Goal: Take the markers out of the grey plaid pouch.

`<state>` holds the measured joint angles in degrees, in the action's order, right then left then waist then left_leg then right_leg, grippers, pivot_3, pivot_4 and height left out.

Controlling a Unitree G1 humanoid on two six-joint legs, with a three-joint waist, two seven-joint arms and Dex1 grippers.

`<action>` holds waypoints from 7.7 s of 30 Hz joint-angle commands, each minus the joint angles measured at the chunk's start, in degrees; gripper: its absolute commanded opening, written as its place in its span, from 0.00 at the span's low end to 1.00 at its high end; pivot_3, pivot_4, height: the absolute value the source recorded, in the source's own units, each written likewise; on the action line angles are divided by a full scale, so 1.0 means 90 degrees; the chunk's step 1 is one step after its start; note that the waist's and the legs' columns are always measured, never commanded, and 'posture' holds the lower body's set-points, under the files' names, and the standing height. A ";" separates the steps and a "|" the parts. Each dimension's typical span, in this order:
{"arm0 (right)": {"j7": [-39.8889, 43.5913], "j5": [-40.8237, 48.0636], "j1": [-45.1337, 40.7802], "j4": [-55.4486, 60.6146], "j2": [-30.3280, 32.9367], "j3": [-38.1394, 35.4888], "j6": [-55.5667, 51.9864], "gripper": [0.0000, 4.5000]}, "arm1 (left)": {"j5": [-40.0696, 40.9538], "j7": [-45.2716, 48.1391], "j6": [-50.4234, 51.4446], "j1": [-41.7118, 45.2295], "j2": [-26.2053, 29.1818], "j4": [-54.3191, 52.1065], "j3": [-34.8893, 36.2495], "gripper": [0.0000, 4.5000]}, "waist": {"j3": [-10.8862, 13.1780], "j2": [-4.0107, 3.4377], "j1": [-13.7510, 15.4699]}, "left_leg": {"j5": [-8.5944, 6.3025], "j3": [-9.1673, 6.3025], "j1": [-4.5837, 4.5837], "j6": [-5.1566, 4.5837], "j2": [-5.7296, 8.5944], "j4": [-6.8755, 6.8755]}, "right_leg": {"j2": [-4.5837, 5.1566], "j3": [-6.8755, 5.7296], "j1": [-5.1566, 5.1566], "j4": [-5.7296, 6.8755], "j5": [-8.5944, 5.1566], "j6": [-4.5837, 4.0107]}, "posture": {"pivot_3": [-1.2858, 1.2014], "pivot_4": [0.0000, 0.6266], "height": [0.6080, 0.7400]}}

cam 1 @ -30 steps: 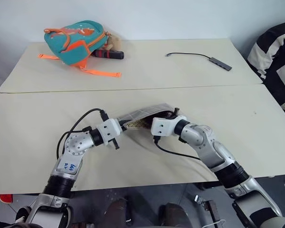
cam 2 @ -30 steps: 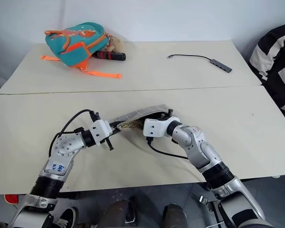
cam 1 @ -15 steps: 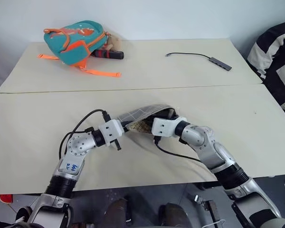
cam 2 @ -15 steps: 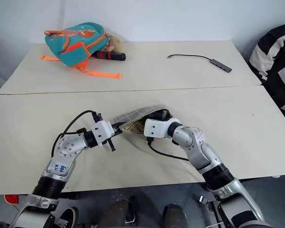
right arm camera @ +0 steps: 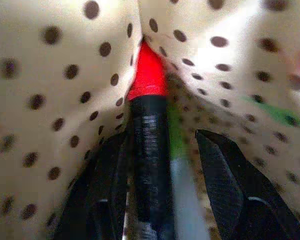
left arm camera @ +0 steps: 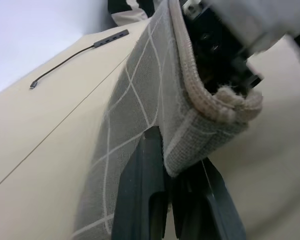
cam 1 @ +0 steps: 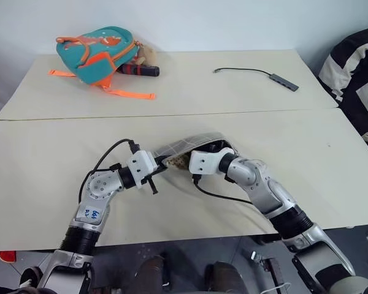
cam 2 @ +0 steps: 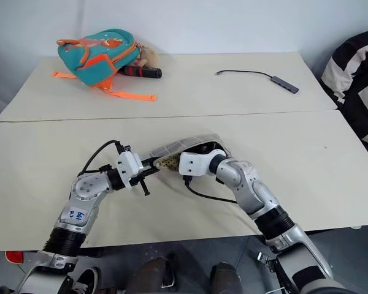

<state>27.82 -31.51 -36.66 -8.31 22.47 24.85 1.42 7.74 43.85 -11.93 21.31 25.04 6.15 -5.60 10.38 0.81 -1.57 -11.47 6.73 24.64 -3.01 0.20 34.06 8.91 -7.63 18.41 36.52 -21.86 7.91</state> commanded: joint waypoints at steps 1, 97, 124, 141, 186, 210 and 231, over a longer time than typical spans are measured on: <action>-0.0134 -0.0020 -0.0240 -0.0215 -0.0125 0.0002 0.0164 0.48 | 0.0196 0.0141 -0.0010 -0.0013 -0.0097 -0.0468 -0.0087 0.00 | 0.0000 0.0000 0.0001 | 0.0000 0.0000 0.0000 0.0000 0.0000 0.0000 | 0.0000 0.0001 0.0000 0.0000 0.0000 0.0000 | 0.52 0.24 1.00; 0.1702 0.1867 0.0322 0.0610 0.0320 -0.0660 0.0903 0.01 | -0.0208 -0.0431 0.0079 -0.0079 -0.0224 -0.0251 0.0059 0.00 | 0.0000 0.0000 0.0014 | 0.0000 -0.0012 -0.0001 -0.0002 -0.0004 0.0022 | -0.0004 -0.0004 -0.0013 0.0007 0.0000 -0.0001 | 0.52 0.24 1.00; 0.2196 0.1010 -0.0441 0.1251 -0.0081 0.0033 -0.1702 0.43 | 0.1674 0.0945 0.2401 0.0314 -0.0317 -0.0200 0.0665 0.00 | 0.0000 0.0000 0.0008 | 0.0002 -0.0011 0.0007 0.0002 -0.0008 0.0024 | -0.0018 0.0011 -0.0005 0.0006 0.0000 -0.0001 | 0.52 0.24 1.00; 0.2348 0.1725 -0.0294 0.1654 -0.0047 -0.0307 -0.1827 0.13 | 0.1441 0.0832 0.2030 0.0166 -0.0347 -0.0080 0.0712 0.00 | 0.0000 0.0000 0.0001 | 0.0002 -0.0012 0.0009 0.0002 -0.0010 0.0024 | -0.0019 0.0011 -0.0004 0.0005 0.0000 -0.0001 | 0.52 0.24 1.00; 0.1296 0.4901 -0.0315 -0.0706 0.2269 -0.2674 -0.5364 0.13 | 0.0922 0.0316 0.1008 -0.0074 -0.0075 0.0397 0.1042 0.00 | -0.0002 -0.0003 0.0167 | -0.0001 -0.0021 0.0047 -0.0009 -0.0009 0.0063 | -0.0009 -0.0002 0.0006 -0.0014 0.0003 0.0000 | 0.52 0.24 1.00; 0.0674 0.4771 -0.0525 -0.1008 0.1873 -0.3280 -0.4834 0.65 | 0.0957 0.0273 0.1144 -0.0111 -0.0154 0.0167 0.0982 0.00 | 0.0001 -0.0009 0.0149 | -0.0004 -0.0025 0.0057 -0.0013 -0.0010 0.0067 | -0.0014 -0.0003 0.0009 -0.0002 0.0004 0.0003 | 0.52 0.24 1.00; 0.1945 0.4693 0.0424 0.3163 0.1008 -0.1535 -0.2305 0.21 | 0.0848 0.0087 0.1666 0.0351 -0.0230 -0.0309 0.0632 0.00 | 0.0008 -0.0014 0.0152 | -0.0009 -0.0041 0.0059 -0.0013 -0.0010 0.0071 | -0.0022 0.0003 0.0005 -0.0011 0.0009 0.0011 | 0.52 0.24 1.00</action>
<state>48.66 15.89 -32.76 20.02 32.43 9.15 -23.27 15.01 44.91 3.12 23.71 23.00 6.66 -0.18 10.45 0.68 -0.20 -11.55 6.35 25.16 -3.11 0.11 34.68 8.70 -7.60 18.47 36.44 -21.78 8.01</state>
